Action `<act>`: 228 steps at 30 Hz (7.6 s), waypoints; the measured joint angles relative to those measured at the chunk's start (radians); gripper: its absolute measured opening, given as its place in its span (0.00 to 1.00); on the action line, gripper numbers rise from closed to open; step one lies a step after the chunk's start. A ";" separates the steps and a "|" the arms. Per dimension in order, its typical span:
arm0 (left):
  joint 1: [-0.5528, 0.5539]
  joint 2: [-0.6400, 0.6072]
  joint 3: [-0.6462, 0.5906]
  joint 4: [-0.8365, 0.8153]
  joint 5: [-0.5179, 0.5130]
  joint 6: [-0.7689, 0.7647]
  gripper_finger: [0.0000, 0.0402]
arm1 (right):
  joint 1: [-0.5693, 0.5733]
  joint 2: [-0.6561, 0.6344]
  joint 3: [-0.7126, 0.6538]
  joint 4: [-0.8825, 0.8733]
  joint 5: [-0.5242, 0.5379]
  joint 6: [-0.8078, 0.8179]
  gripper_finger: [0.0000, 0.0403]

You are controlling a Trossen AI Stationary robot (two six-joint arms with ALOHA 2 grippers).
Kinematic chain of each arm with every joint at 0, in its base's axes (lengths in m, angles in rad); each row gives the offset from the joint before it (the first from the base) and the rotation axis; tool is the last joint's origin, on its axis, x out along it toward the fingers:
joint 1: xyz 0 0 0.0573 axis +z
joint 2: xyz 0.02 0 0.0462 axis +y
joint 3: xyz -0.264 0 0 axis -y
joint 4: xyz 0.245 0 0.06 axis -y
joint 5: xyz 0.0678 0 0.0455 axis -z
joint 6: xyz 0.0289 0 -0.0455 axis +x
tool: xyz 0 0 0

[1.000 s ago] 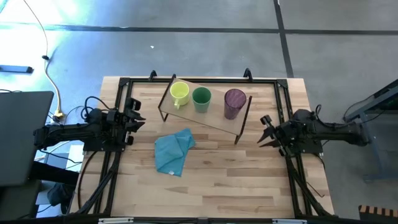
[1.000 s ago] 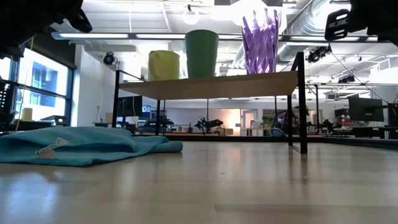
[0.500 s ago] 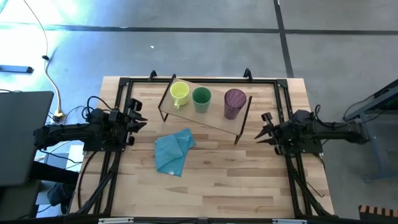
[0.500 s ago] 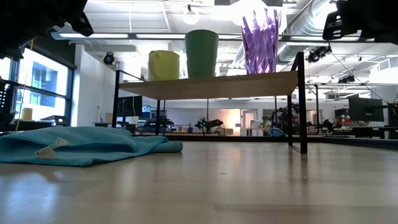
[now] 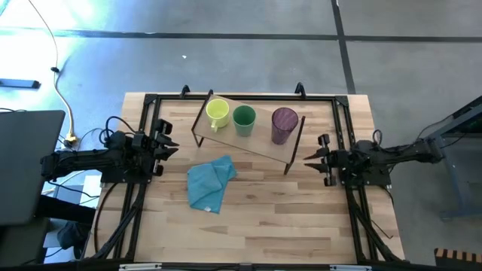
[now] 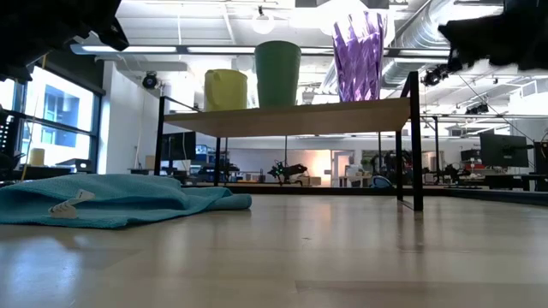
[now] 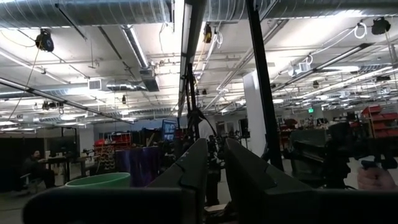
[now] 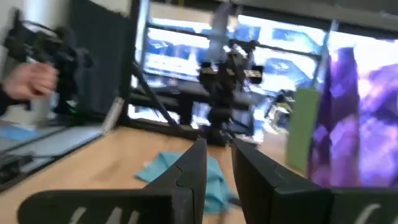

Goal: Stack small to large cups/mugs on shelf
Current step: Return to Home Position

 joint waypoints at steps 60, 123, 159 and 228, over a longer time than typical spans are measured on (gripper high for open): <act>-0.002 -0.001 0.000 -0.440 -0.205 -0.092 0.12 | 0.000 -0.077 -0.018 -0.028 0.217 0.068 0.17; -0.417 -0.281 0.000 -0.394 -0.293 0.149 0.12 | 0.000 -0.084 -0.018 -0.026 0.215 0.114 0.17; 0.098 -0.275 0.000 -0.414 0.214 -0.078 0.12 | 0.001 -0.085 -0.018 -0.019 0.204 0.140 0.17; -0.103 -0.279 0.000 -0.634 -0.076 0.154 0.12 | 0.001 -0.084 -0.018 -0.148 0.117 0.197 0.17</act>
